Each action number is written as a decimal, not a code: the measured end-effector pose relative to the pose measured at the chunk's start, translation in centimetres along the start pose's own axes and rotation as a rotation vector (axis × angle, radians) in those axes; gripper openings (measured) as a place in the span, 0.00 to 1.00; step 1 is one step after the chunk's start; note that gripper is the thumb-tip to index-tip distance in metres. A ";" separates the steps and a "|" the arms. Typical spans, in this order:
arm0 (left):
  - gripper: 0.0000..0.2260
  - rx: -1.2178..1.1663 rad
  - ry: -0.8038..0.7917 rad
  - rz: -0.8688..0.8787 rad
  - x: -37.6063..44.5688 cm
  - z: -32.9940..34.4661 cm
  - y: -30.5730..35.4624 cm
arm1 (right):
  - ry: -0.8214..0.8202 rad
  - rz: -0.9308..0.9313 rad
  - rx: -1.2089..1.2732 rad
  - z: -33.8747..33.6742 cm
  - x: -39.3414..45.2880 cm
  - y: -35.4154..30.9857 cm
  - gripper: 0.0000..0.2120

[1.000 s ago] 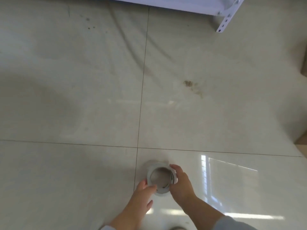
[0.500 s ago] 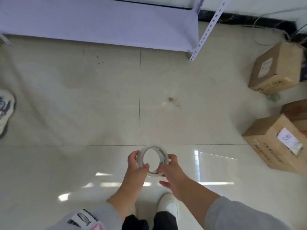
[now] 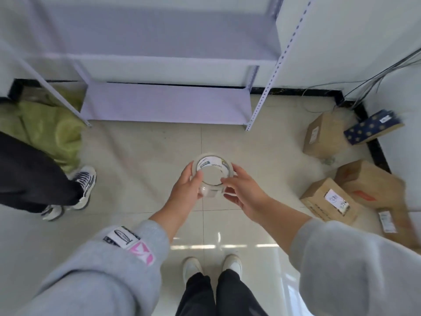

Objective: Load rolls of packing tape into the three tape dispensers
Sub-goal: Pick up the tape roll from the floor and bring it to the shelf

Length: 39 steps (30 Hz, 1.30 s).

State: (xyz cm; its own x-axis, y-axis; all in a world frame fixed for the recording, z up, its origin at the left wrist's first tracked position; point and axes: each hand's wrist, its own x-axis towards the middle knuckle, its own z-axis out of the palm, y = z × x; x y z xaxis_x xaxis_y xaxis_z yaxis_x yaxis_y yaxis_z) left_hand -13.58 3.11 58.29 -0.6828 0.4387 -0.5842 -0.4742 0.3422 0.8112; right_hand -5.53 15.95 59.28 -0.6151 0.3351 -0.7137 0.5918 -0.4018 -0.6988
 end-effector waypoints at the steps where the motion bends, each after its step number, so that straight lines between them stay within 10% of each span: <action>1: 0.18 0.009 0.008 0.039 -1.0 -0.2 1.4 | -0.007 -0.021 0.012 0.3 -1.1 -1.2 0.21; 14: 0.26 0.036 0.047 0.209 -2.4 -3.1 12.5 | -0.011 -0.181 0.020 2.4 -5.1 -13.1 0.14; 39: 0.13 -0.012 0.205 0.305 19.2 1.8 34.2 | -0.110 -0.217 -0.005 -4.6 14.6 -38.7 0.13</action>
State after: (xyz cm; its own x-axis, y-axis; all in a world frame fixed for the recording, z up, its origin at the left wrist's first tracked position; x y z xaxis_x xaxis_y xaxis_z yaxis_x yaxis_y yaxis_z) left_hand -41.91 24.72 74.76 -0.8904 0.3433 -0.2988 -0.2368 0.2113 0.9483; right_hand -35.01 40.36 75.63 -0.7810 0.3178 -0.5376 0.4424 -0.3260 -0.8355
